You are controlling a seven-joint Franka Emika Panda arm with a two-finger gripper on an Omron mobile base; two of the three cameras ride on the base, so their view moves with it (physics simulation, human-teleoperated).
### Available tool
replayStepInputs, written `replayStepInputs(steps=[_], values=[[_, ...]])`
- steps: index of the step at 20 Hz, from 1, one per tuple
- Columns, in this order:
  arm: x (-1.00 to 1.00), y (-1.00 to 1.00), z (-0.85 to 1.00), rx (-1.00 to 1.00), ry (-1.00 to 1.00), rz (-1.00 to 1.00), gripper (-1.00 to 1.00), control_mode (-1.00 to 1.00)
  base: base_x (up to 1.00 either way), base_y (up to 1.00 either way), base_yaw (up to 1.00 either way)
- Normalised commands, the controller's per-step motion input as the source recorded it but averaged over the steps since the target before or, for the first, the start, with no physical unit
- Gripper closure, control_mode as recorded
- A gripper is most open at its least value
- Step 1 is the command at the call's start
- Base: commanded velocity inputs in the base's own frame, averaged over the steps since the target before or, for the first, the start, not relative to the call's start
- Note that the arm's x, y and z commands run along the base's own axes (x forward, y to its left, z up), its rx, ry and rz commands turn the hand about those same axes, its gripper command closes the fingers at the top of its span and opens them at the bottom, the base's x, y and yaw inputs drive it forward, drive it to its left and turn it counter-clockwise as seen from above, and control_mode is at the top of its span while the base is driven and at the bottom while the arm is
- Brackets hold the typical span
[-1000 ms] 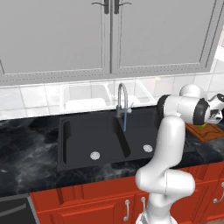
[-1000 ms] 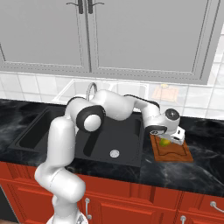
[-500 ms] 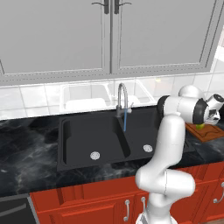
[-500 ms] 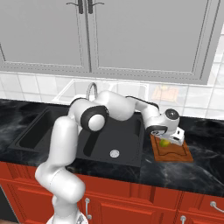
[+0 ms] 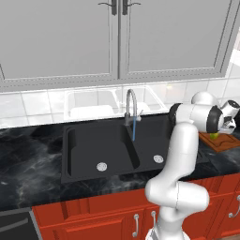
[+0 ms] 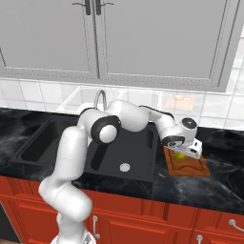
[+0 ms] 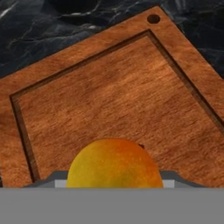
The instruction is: Pick the mango from the sink and place it on the cutting board to airdry. Then turn off the sink faucet.
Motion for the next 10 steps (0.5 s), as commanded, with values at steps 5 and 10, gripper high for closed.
replayStepInputs(steps=[5,10], values=[[0.07,-0.04,-0.19,0.01,0.05,0.00,1.00,-1.00,0.00,0.00,0.00],[0.02,0.00,-0.10,0.00,0.02,0.00,-1.00,-1.00,0.00,0.00,0.00]])
